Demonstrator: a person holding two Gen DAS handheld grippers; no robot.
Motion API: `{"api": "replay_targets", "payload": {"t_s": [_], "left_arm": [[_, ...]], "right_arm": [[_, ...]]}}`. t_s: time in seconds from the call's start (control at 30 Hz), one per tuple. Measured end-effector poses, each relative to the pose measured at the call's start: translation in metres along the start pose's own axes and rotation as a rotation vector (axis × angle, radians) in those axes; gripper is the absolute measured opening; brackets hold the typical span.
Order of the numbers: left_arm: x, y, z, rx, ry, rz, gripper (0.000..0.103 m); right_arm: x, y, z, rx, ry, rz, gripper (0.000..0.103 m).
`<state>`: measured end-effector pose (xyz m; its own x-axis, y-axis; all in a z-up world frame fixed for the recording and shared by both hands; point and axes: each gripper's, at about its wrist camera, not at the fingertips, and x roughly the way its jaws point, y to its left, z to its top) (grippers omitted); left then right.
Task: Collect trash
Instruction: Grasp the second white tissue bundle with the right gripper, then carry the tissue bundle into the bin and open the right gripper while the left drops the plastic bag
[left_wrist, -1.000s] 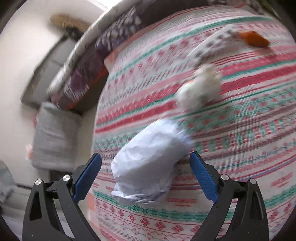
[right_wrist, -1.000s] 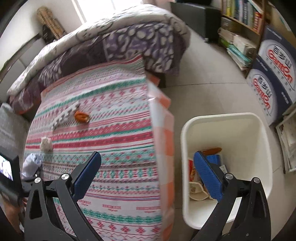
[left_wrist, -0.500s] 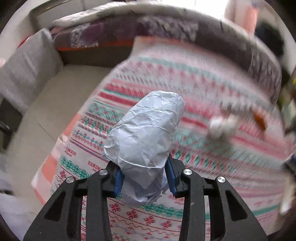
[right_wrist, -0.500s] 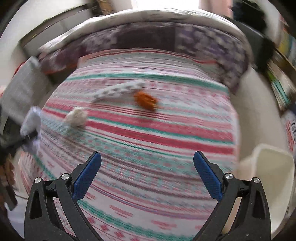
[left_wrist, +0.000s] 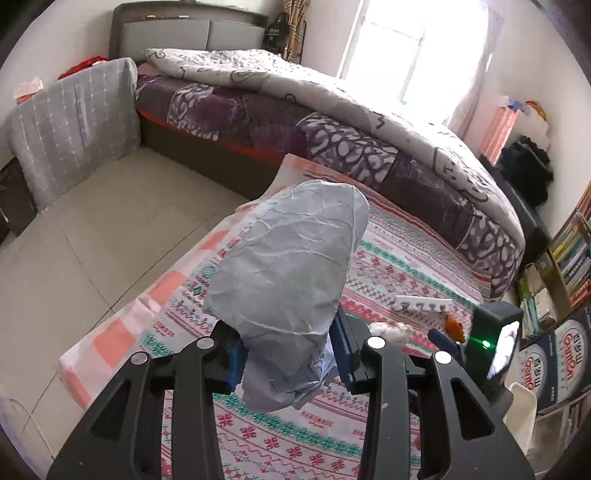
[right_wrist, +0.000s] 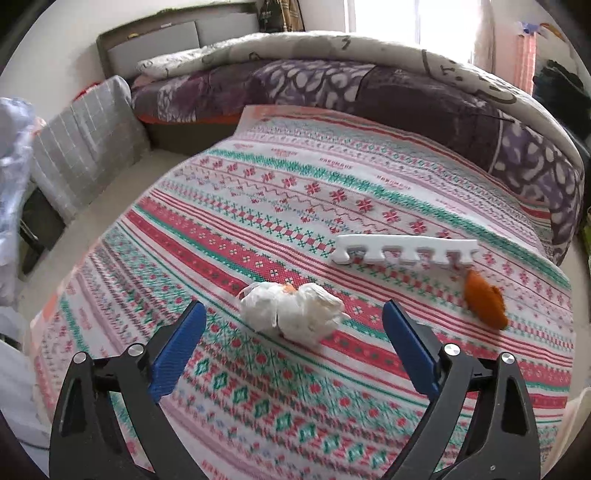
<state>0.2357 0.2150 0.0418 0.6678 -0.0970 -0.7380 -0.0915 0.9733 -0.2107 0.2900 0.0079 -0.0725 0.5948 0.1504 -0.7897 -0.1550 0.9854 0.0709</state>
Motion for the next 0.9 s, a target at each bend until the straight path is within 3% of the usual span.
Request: {"api": "replay_targets", "payload": {"t_s": [0.1,0.17,0.27,0.63,0.9], "left_arm": [[0.001,0.005,-0.004,-0.005,0.006,0.010,0.039],[0.002,0.009,-0.006,-0.020,0.011,0.004,0.039],[0.005,0.014,-0.008,-0.034,0.016,0.013,0.040],[-0.011,0.001,-0.006,-0.030,-0.069,0.032,0.040],[-0.027,-0.021,-0.008,-0.020,-0.115,0.020,0.040]], "right_arm": [[0.014,0.001,-0.001,-0.005,0.021,-0.009,0.076],[0.023,0.002,-0.001,-0.012,0.043,-0.008,0.055],[0.029,0.004,-0.002,-0.020,0.059,0.002,0.040],[-0.057,-0.004,0.027,0.033,-0.139,0.026,0.039],[-0.128,-0.032,0.033,0.082,-0.248,-0.016,0.039]]}}
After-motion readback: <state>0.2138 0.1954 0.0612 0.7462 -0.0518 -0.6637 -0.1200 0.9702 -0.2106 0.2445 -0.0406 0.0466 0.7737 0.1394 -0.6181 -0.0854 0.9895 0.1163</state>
